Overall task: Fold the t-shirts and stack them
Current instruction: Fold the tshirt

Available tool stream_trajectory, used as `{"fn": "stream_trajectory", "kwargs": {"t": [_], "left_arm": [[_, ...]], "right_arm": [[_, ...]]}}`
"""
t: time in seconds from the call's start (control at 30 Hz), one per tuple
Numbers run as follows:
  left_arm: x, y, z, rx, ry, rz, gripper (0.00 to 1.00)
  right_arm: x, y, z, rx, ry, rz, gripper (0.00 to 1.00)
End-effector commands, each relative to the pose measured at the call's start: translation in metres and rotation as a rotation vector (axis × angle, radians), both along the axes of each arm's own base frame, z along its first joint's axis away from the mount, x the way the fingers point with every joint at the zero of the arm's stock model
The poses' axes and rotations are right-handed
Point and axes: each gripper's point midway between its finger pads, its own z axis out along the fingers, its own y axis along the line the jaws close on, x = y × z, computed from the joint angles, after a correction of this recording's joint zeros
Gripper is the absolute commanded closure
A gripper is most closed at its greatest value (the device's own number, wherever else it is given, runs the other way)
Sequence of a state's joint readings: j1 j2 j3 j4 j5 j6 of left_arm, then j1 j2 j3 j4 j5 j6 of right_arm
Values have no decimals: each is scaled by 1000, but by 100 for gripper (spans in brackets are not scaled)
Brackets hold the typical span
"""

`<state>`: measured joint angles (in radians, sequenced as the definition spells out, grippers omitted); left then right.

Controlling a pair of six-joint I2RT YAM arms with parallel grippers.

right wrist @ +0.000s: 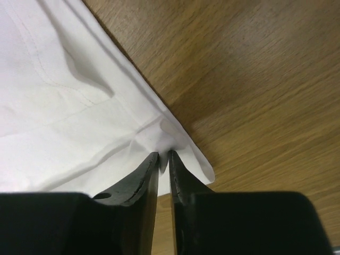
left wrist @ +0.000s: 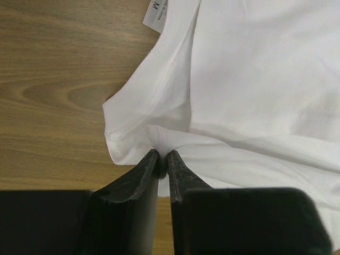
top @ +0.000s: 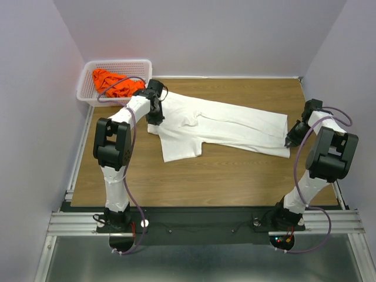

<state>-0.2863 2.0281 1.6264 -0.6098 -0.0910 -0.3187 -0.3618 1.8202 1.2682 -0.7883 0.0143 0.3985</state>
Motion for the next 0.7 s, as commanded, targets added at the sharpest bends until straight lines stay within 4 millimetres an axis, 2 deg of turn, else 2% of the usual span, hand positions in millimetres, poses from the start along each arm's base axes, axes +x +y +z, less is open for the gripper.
{"fn": "stream_trajectory", "kwargs": {"t": [0.0, 0.03, 0.07, 0.17, 0.2, 0.23, 0.3, 0.33, 0.4, 0.43, 0.47, 0.6, 0.67], "left_arm": [[22, 9, 36, 23, -116, 43, 51], [22, 10, 41, 26, -130, 52, 39], [21, 12, 53, 19, -163, 65, 19], [6, 19, 74, 22, -217, 93, 6], [-1, 21, 76, 21, -222, 96, 6], [-17, 22, 76, 19, -219, 94, 6], [-36, 19, 73, 8, -206, 93, 6], [-57, 12, 65, 2, -180, 65, 6], [-78, 1, 55, -18, -150, 55, 6], [-96, 1, 43, -17, -120, 50, 7], [-104, -7, 37, -25, -113, 36, 7], [-130, -19, 13, -68, -69, 44, 12], [-138, -21, 4, -67, -54, 51, 16]], "right_arm": [[21, -6, 22, -35, -116, 3, 72], [25, -5, 29, -44, -140, 14, 69], [31, 1, 47, -63, -190, 42, 62], [44, 27, 78, -65, -298, 126, 54], [49, 47, 96, -70, -357, 181, 53], [51, 62, 101, -39, -397, 206, 53], [53, 107, 117, 42, -483, 307, 53], [54, 124, 116, 82, -514, 328, 53], [47, 172, 118, 200, -558, 421, 52], [47, 183, 115, 244, -598, 416, 52], [40, 212, 114, 296, -609, 479, 52], [28, 265, 103, 453, -635, 572, 52], [30, 279, 98, 469, -645, 602, 52]]}}
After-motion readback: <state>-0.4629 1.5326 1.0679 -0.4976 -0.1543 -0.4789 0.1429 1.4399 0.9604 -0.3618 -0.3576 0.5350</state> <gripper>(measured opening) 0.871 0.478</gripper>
